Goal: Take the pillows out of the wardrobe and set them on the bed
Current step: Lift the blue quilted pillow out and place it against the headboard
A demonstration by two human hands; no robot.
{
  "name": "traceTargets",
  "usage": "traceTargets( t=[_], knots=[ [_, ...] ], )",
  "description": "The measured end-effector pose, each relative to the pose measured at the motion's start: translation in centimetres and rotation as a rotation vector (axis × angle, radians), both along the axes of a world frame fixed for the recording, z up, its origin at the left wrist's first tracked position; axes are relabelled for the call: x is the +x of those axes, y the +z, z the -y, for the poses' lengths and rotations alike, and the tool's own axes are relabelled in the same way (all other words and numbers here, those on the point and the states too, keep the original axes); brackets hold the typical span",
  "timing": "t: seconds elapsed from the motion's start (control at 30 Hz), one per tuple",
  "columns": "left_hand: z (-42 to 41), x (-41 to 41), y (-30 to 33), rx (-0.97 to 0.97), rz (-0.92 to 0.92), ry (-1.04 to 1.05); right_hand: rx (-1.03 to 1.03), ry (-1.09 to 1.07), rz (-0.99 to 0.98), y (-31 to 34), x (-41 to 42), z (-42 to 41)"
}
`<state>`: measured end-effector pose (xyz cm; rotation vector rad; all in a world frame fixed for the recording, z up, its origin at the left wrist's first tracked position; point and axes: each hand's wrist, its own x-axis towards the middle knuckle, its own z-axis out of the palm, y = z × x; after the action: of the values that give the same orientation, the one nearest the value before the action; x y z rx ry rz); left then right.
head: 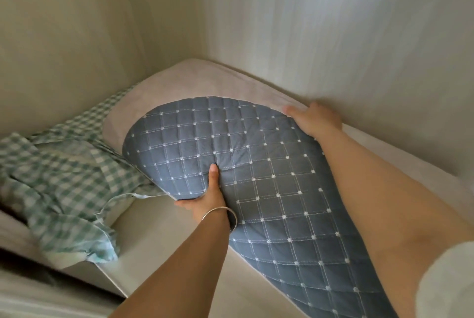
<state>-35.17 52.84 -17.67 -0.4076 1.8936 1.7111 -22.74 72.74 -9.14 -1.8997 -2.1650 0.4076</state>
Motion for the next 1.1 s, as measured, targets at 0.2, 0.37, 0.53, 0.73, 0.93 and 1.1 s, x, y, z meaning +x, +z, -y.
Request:
traceTargets(
  t=[0.2,0.37,0.53,0.73,0.93,1.1],
  knots=[
    [1.2,-0.7,2.5,0.102,0.079,0.104,0.140,-0.019,-0.078,2.7,-0.5,2.4],
    [2.9,-2.7,6.4,0.158,-0.010,0.084,0.108,-0.085,-0.222,6.3,0.9,5.1],
    [6.1,-4.2,11.9,0.250,-0.171,-0.013,0.027,-0.124,-0.368,10.4,2.5,9.6],
    [12.1,-5.1,16.7,0.302,-0.367,-0.084,-0.003,-0.111,-0.519,13.0,3.6,16.1],
    [18.8,-5.3,20.0,0.387,-0.466,-0.093,-0.079,-0.137,-0.633,13.7,3.5,22.2],
    [23.2,-4.9,22.6,0.445,-0.533,-0.125,-0.143,-0.102,-0.763,14.5,3.9,26.4]
  ],
)
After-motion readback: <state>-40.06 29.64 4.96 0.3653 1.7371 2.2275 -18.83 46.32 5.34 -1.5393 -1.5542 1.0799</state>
